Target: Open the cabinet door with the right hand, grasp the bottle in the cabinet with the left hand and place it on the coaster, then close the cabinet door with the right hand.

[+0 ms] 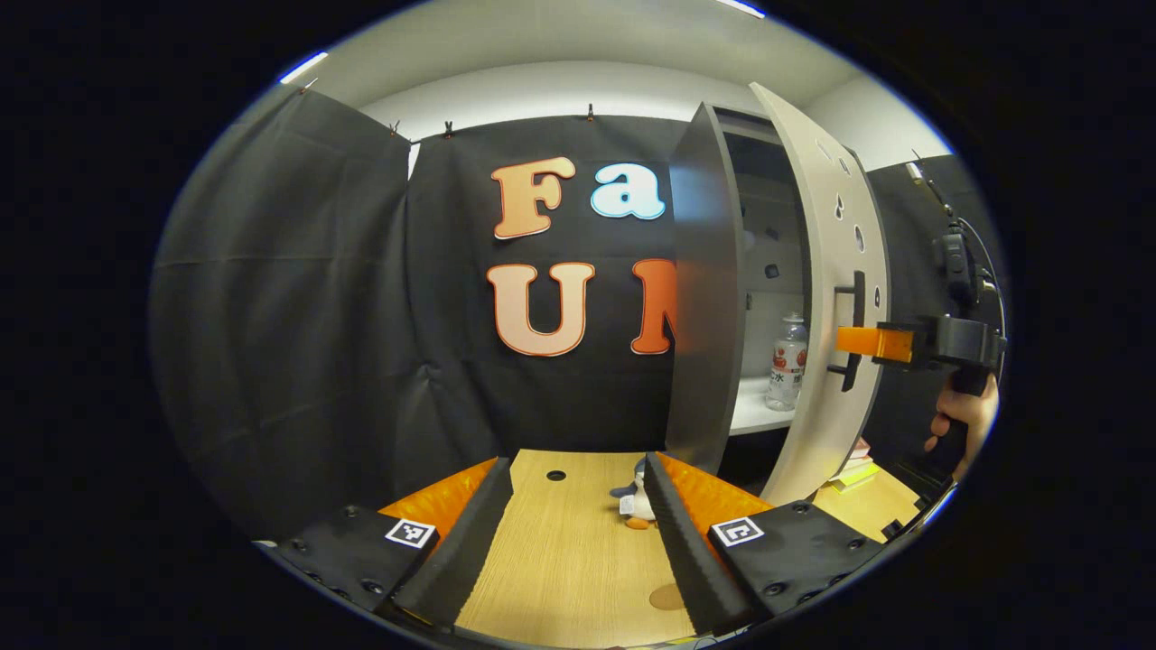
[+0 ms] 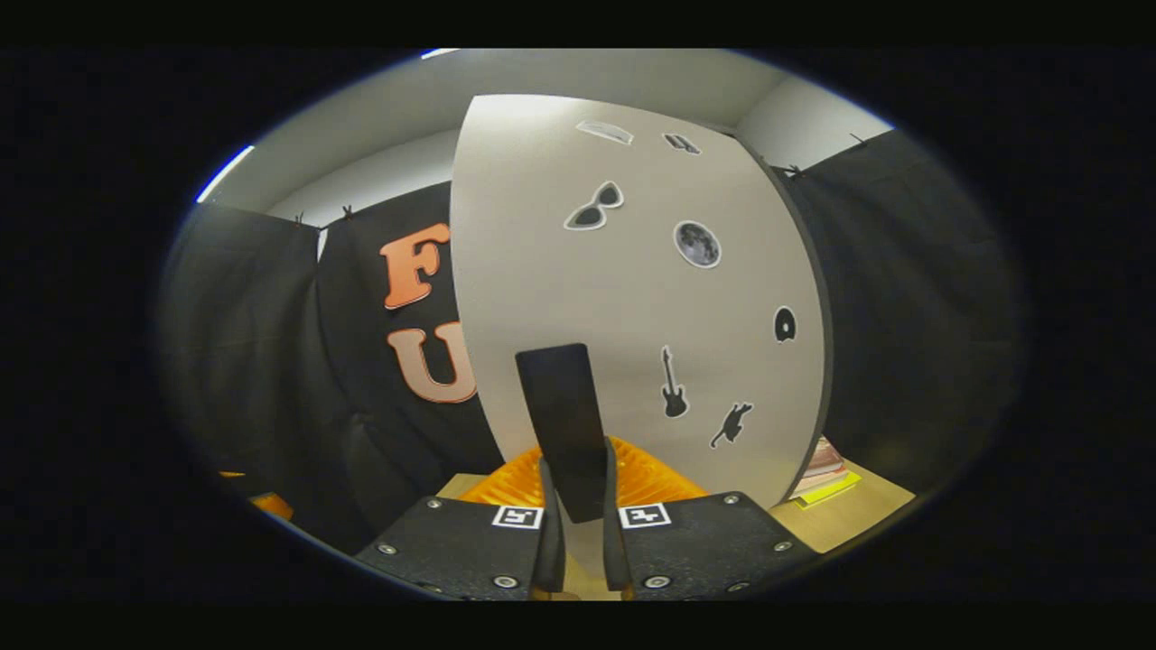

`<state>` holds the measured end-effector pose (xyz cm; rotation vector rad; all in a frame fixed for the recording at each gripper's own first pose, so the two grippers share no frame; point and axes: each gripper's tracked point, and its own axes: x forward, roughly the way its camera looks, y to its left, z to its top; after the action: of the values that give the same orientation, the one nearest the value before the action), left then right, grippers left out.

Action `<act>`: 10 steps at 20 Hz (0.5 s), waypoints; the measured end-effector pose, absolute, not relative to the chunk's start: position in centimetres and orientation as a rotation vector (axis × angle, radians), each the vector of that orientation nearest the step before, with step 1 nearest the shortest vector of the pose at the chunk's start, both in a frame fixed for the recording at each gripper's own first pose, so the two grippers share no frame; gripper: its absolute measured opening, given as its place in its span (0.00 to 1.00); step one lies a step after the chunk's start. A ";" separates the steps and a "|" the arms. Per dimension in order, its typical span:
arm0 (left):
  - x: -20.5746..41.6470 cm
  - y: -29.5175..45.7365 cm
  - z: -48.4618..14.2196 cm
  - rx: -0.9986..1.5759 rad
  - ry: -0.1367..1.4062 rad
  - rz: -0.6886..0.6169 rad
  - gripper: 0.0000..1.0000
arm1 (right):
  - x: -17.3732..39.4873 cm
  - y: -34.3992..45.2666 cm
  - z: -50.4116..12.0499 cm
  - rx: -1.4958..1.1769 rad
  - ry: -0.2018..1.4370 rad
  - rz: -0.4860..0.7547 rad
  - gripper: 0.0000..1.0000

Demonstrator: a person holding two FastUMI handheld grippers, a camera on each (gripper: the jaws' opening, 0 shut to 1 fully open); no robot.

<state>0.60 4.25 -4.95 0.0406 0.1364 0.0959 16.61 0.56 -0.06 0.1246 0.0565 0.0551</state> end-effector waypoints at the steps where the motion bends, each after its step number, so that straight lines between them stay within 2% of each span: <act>1: 0.0 4.0 -4.9 0.047 0.137 0.103 0.93 | 16.0 0.1 0.0 0.128 0.058 0.056 0.17; 6: -2.1 2.7 -4.2 0.044 0.119 0.120 0.92 | 12.6 -2.5 0.4 0.143 0.039 0.056 0.16; 7: -2.3 2.3 -4.0 0.043 0.111 0.120 0.92 | 12.2 -3.0 0.4 0.144 0.044 0.053 0.19; 9: -2.8 1.4 -3.8 0.038 0.102 0.112 0.95 | 11.0 -4.4 0.4 0.153 0.039 0.048 0.16; 10: -3.0 1.0 -3.8 0.031 0.098 0.105 0.92 | 10.4 -5.0 0.3 0.151 0.038 0.044 0.16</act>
<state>-2.99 1.00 -3.83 0.0308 0.0984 0.1052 10.44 -5.05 0.32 0.1512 0.0384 0.0439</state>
